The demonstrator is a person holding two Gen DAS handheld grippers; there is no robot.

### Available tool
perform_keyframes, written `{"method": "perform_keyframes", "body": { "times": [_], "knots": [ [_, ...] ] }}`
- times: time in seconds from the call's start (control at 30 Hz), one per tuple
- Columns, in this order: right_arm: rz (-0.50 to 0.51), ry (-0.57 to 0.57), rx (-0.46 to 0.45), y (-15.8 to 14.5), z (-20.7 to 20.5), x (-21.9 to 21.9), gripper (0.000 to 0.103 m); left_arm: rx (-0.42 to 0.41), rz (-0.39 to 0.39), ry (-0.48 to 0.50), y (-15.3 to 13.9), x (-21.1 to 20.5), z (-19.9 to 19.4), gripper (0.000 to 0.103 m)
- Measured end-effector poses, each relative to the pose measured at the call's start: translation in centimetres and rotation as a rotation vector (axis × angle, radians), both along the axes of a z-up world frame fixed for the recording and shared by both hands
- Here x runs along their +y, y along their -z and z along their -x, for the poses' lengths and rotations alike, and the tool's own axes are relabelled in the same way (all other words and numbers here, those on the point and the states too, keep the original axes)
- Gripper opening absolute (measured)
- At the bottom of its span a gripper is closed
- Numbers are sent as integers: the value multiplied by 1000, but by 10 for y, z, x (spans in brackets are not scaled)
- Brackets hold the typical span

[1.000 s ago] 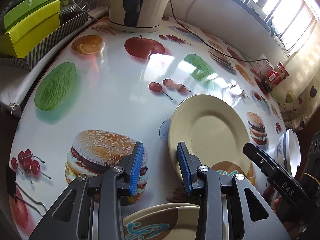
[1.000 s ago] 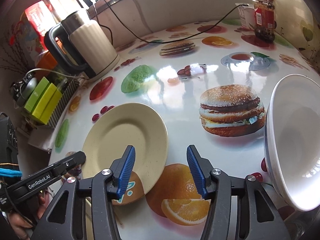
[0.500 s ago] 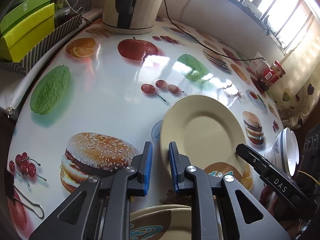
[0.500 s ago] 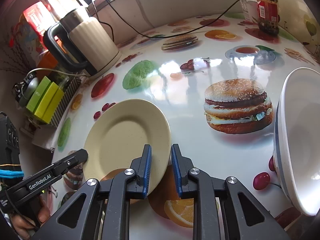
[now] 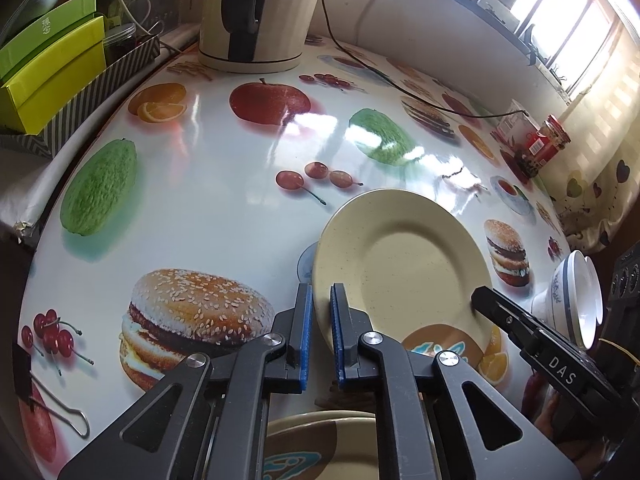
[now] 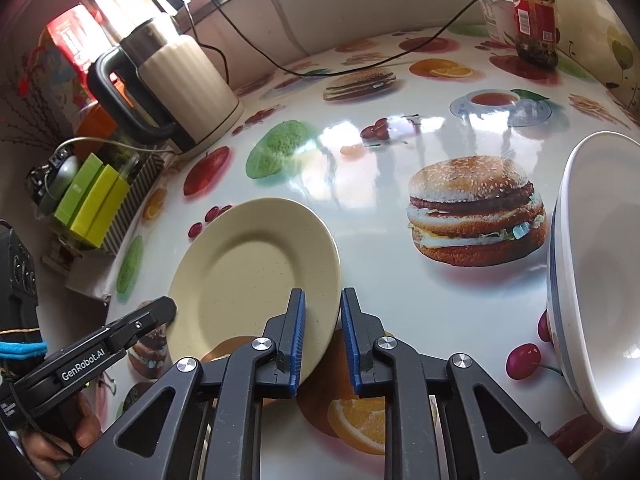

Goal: Organize plates and bowls

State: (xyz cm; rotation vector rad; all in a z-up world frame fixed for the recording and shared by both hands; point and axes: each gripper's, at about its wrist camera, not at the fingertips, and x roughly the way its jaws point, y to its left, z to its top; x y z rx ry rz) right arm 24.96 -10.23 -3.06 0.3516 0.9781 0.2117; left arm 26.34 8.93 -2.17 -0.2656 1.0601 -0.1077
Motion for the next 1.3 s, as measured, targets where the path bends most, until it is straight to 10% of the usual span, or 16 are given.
{"method": "perform_keyframes", "body": {
  "times": [1.3],
  "knots": [
    [-16, -22, -53, -21, 17, 2, 18, -63, 12, -23, -21, 7, 23, 9]
  ]
}}
